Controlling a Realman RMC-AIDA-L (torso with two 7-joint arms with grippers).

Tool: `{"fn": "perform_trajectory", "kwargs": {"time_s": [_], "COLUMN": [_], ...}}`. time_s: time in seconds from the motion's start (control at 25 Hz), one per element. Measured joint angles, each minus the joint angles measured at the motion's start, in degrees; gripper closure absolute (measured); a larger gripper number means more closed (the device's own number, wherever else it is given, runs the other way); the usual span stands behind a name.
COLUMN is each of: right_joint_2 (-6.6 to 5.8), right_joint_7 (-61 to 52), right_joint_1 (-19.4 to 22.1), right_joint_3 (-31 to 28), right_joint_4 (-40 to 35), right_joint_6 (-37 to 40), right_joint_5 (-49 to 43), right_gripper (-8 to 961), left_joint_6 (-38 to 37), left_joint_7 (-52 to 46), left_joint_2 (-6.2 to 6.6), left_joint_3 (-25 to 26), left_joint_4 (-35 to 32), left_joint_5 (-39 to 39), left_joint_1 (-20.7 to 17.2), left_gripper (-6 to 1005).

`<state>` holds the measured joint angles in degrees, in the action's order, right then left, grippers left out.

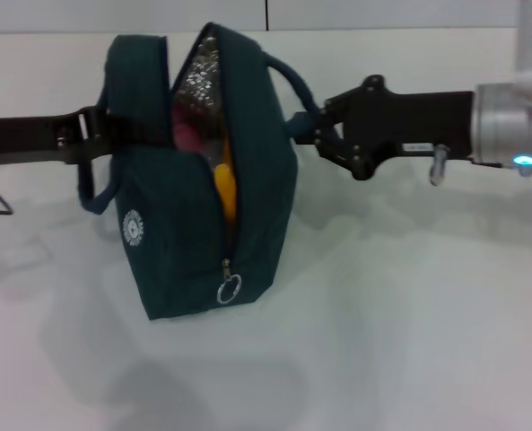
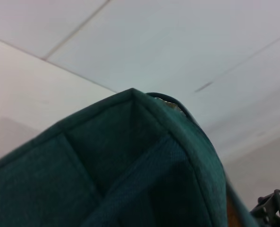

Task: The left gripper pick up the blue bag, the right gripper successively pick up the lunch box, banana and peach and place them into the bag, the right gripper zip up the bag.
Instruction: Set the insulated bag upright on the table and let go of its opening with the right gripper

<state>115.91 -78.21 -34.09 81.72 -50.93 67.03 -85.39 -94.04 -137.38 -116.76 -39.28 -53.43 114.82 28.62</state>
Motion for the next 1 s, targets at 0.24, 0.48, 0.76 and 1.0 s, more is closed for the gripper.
{"fn": "perform_trajectory", "kwargs": {"time_s": [0.24, 0.48, 0.76, 1.0], "right_joint_2": [-0.52, -0.68, -0.88, -1.03], "right_joint_7": [1.9, 3.2, 3.4, 3.7], "right_joint_1": [7.4, 13.3, 15.4, 16.6], "right_joint_3": [-0.6, -8.2, -21.7, -24.1], "right_joint_4": [-8.9, -14.6, -12.0, -12.2], "right_joint_6": [0.5, 8.1, 19.8, 20.7], "right_joint_5": [0.1, -0.1, -1.2, -1.6], "right_gripper": [884, 885, 884, 885], "left_joint_6": [0.0, 0.3, 2.8, 3.6], "left_joint_7": [0.6, 3.2, 6.9, 8.3], "left_joint_2": [-0.58, -2.7, -2.72, -2.87], "left_joint_3": [-0.4, -0.6, -0.6, -0.8], "left_joint_4": [3.7, 5.2, 13.5, 15.0], "left_joint_5": [-0.6, -0.3, -0.5, -1.0], "left_joint_1": [2.3, 4.4, 8.0, 10.0], "left_gripper": [958, 957, 957, 956]}}
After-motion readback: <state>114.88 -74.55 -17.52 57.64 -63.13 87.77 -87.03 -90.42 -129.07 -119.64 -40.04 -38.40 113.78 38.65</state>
